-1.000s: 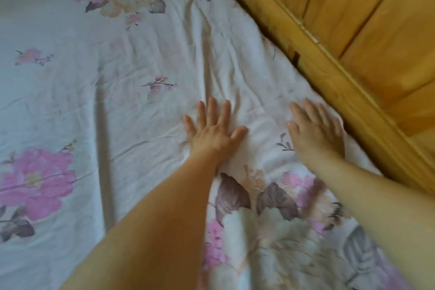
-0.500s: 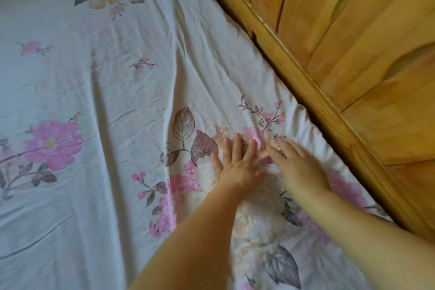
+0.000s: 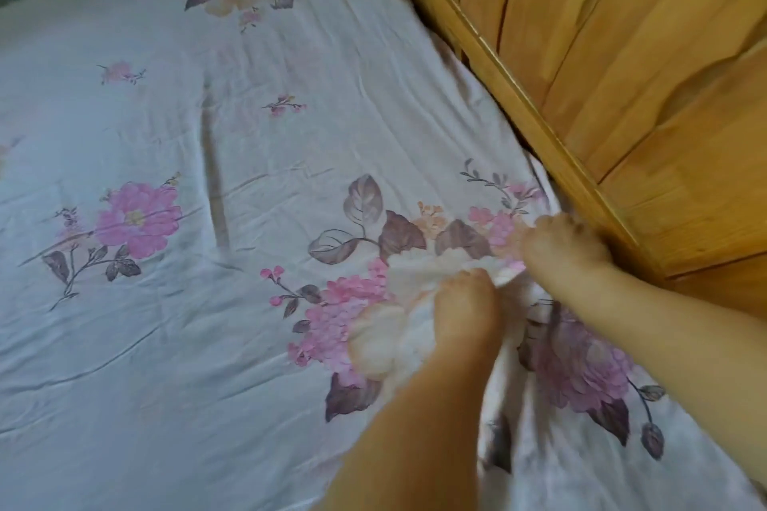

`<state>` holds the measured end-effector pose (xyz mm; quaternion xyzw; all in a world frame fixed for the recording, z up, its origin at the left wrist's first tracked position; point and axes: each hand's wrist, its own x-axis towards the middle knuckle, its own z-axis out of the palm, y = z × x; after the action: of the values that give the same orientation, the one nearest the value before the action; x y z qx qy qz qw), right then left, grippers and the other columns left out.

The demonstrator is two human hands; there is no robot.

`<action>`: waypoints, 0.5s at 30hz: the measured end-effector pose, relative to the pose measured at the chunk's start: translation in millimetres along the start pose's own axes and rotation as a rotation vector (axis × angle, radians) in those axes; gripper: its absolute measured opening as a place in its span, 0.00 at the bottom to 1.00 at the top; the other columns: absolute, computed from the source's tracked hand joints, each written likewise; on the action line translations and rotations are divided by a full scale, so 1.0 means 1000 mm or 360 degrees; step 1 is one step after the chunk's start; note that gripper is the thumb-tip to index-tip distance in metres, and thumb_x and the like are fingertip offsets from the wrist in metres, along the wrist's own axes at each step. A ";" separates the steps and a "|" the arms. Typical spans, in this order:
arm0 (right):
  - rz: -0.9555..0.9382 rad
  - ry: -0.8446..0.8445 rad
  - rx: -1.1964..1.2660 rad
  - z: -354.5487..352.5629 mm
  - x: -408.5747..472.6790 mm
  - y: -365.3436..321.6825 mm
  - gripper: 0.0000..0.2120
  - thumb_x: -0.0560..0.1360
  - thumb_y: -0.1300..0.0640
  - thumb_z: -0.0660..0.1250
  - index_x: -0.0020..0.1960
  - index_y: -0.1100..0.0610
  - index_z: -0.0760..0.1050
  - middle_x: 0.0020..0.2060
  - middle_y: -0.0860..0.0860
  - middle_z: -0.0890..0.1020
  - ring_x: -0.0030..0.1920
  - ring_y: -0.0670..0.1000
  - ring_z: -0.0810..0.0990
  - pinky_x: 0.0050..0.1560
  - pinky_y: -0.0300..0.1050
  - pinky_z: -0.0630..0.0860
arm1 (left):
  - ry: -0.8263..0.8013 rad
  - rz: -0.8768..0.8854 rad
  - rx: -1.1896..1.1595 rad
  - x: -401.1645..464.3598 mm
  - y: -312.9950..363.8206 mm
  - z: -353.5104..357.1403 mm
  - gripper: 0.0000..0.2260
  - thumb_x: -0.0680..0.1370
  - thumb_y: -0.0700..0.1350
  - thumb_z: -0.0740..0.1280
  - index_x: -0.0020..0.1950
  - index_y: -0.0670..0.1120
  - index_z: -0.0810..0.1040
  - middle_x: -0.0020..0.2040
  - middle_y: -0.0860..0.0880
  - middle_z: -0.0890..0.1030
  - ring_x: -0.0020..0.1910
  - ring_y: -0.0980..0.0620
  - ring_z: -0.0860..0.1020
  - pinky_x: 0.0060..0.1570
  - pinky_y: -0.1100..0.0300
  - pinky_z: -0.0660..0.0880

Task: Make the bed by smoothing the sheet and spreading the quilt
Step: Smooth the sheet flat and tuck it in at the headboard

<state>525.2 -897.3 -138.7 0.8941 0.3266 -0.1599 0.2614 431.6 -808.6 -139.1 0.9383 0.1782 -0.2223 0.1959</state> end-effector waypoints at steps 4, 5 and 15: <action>0.0068 -0.0127 -0.0079 0.009 -0.009 0.010 0.15 0.79 0.62 0.54 0.63 0.58 0.73 0.61 0.56 0.75 0.61 0.57 0.74 0.59 0.47 0.72 | -0.0077 0.0021 -0.0126 -0.006 0.023 0.015 0.14 0.76 0.32 0.55 0.61 0.36 0.69 0.59 0.37 0.73 0.59 0.39 0.71 0.54 0.50 0.69; 0.0094 -0.0127 -0.0038 0.009 -0.010 0.007 0.15 0.79 0.61 0.54 0.63 0.58 0.73 0.61 0.56 0.75 0.61 0.57 0.74 0.59 0.47 0.72 | -0.0080 0.0006 -0.0151 -0.008 0.020 0.018 0.14 0.76 0.32 0.55 0.61 0.36 0.69 0.60 0.38 0.73 0.60 0.39 0.70 0.55 0.50 0.69; 0.0169 0.0325 0.0610 0.036 -0.091 -0.003 0.21 0.72 0.67 0.64 0.65 0.62 0.71 0.62 0.61 0.72 0.59 0.63 0.75 0.53 0.52 0.75 | -0.0331 0.0251 0.0072 -0.072 -0.020 0.044 0.28 0.78 0.44 0.59 0.77 0.54 0.52 0.78 0.47 0.41 0.77 0.45 0.40 0.71 0.37 0.42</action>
<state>452.1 -961.7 -127.2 0.9549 0.2674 -0.1138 0.0604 347.5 -829.3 -145.6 0.9255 0.0777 -0.3062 0.2090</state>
